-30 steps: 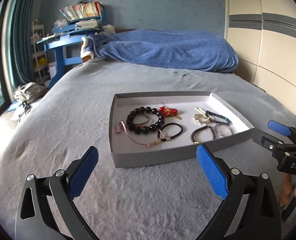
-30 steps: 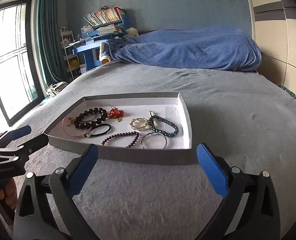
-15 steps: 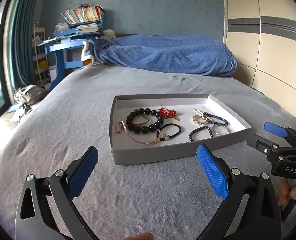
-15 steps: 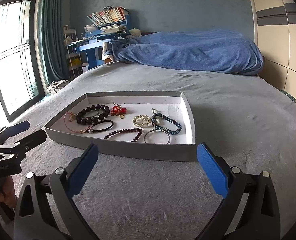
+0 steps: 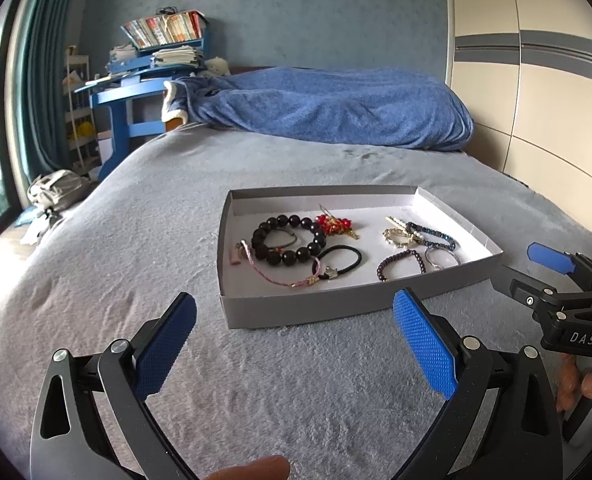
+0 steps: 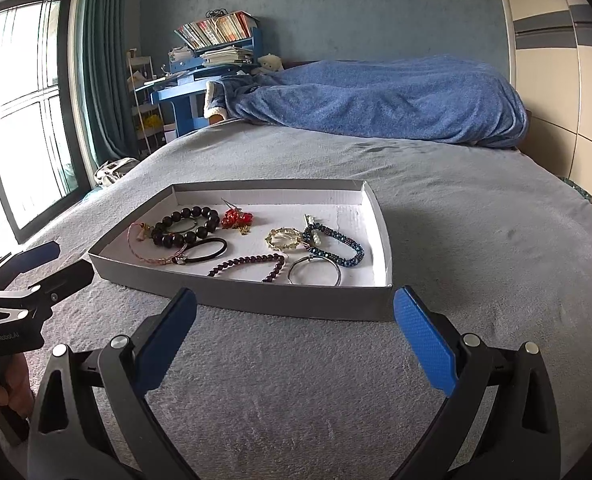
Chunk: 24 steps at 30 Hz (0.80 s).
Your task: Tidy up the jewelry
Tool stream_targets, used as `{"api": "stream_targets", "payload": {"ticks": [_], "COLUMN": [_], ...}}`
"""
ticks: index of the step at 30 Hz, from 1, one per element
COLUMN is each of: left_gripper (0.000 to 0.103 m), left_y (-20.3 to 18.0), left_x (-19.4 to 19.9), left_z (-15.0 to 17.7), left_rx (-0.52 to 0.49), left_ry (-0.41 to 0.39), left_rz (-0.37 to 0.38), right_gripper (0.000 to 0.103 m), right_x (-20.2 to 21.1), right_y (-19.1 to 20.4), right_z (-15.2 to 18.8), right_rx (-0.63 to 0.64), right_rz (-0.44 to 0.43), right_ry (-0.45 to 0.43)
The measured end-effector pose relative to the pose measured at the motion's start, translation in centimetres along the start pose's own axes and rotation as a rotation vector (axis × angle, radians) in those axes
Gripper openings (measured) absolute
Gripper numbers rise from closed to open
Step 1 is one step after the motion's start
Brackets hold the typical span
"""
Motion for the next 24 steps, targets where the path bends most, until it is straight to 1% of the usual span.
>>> {"api": "stream_targets", "payload": {"ticks": [24], "left_gripper": [0.098], "left_y": [-0.17], "left_x": [-0.22], "left_z": [-0.02], "left_rx": [-0.008], "left_ry": [0.000], "left_rz": [-0.001], "right_gripper": [0.097], "right_x": [-0.04], "right_y": [0.03], "right_z": [0.04], "right_rx": [0.001], "right_rz": [-0.002], "right_ry": [-0.004]}}
Point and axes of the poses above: each gripper's, at about its wrist camera, not at the fingertips, and x roughly against the way its jaws point, y to its left, z to its underside, the point moved 4 cm from there along -x, roughly the way its jaws point, and after that the axes turned 9 degrees about x, right-handed, at the moved point
